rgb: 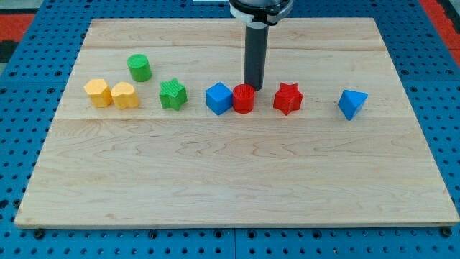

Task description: Move the green circle slightly left

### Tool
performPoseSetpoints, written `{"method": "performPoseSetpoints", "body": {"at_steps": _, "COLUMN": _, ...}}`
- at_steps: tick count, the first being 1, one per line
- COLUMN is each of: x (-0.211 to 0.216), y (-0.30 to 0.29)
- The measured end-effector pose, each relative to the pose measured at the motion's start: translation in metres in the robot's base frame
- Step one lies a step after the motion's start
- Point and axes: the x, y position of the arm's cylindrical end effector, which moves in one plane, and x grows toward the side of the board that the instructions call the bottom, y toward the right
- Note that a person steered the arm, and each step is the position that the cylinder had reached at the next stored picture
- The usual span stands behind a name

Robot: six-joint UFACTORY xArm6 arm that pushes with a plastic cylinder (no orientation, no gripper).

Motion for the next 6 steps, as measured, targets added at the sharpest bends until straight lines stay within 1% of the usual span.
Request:
{"method": "performPoseSetpoints", "body": {"at_steps": 1, "x": -0.032, "y": -0.049}}
{"method": "performPoseSetpoints", "body": {"at_steps": 2, "x": -0.045, "y": -0.114}}
{"method": "performPoseSetpoints", "body": {"at_steps": 3, "x": -0.022, "y": -0.174}}
{"method": "performPoseSetpoints", "body": {"at_steps": 4, "x": -0.035, "y": -0.243}}
{"method": "performPoseSetpoints", "body": {"at_steps": 5, "x": -0.059, "y": -0.266}}
{"method": "performPoseSetpoints", "body": {"at_steps": 6, "x": -0.071, "y": -0.303}}
